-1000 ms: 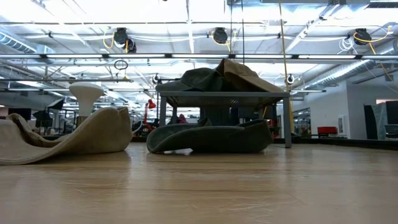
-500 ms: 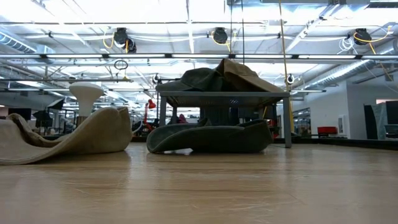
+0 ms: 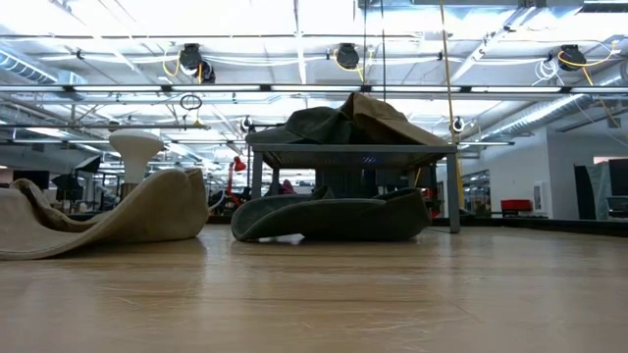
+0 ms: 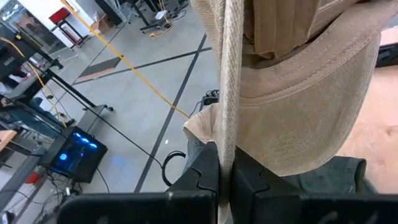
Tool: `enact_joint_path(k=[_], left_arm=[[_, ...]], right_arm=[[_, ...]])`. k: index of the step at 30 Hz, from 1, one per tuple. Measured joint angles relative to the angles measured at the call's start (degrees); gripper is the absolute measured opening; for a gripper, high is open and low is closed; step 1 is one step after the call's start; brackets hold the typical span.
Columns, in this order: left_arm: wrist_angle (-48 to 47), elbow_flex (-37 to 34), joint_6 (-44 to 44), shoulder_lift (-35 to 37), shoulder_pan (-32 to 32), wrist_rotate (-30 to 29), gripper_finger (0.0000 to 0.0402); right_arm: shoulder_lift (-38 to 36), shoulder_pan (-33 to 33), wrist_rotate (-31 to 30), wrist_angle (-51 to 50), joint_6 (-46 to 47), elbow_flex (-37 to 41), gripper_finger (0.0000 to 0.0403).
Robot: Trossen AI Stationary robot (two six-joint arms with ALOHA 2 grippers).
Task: Pick & Place hat
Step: Stack the right brown cap on top of the brown cap on the shelf
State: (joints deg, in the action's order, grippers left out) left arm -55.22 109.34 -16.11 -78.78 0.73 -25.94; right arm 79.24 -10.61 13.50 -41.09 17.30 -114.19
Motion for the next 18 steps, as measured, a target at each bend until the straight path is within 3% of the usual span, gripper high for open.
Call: enact_joint_path(k=[10, 15, 18], left_arm=[[0.0, 0.0, 2.3, 0.0, 0.0, 0.0, 0.0008], [0.0, 0.0, 2.7, 0.0, 0.0, 0.0, 0.0008], [-0.1, 0.0, 2.8, 0.0, 0.0, 0.0, 0.0008]], right_arm=[[2.2, 2.0, -0.7, -0.6, -0.3, 0.1, 0.0164], [2.4, 2.5, -7.5, -2.9, -2.3, 0.1, 0.0164], [2.3, 2.5, -7.6, -2.9, -3.1, 0.1, 0.0157]])
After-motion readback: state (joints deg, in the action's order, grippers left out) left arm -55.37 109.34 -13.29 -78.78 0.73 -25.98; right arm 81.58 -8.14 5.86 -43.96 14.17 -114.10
